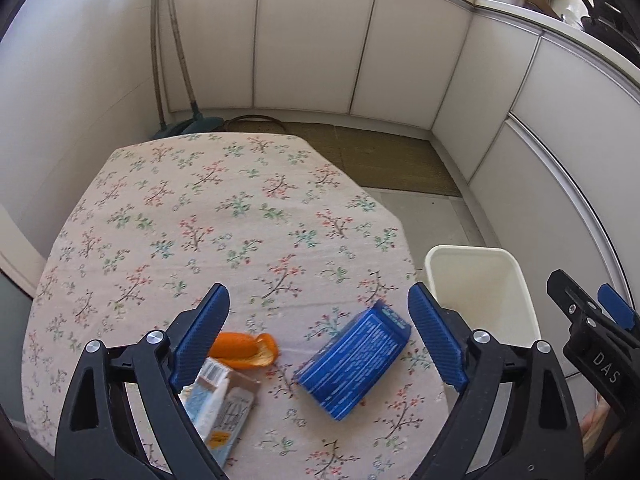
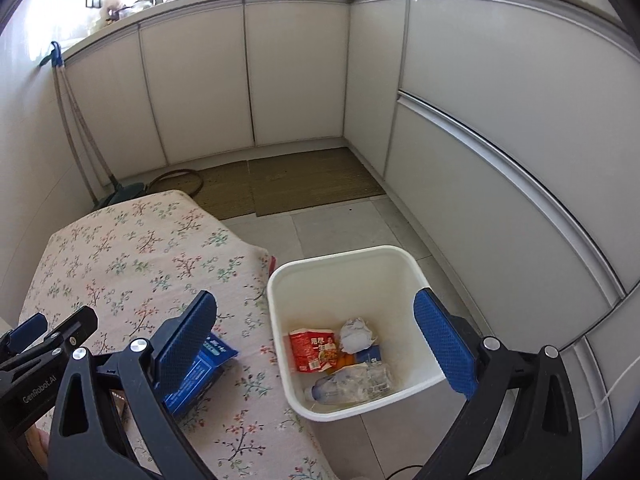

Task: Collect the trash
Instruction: 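Move both tools back over the table toward the milk carton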

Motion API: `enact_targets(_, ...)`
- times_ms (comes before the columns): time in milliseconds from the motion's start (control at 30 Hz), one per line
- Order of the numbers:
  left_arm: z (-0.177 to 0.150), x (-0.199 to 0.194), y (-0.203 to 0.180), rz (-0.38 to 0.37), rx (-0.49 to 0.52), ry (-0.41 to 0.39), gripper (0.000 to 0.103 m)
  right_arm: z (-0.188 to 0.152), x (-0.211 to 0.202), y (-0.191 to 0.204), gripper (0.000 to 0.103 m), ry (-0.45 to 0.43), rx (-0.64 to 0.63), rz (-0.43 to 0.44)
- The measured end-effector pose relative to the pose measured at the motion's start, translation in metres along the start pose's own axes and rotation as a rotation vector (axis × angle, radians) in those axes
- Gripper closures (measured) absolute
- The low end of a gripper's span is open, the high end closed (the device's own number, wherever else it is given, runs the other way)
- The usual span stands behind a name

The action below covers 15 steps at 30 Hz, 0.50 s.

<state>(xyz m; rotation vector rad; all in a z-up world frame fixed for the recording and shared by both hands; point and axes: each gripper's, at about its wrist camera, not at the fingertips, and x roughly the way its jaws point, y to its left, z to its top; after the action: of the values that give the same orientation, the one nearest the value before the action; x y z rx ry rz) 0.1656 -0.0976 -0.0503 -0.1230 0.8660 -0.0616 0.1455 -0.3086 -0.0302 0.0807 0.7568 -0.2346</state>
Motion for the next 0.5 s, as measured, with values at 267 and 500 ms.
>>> enact_targets(267, -0.018, -0.015, 0.079, 0.079, -0.078, 0.033, 0.016, -0.019, -0.004, 0.068, 0.007, 0.057, -0.084, 0.102)
enact_targets(500, -0.031, -0.027, 0.146, 0.139, -0.168, 0.051, 0.016, -0.054, -0.005, 0.149, 0.007, 0.162, -0.186, 0.228)
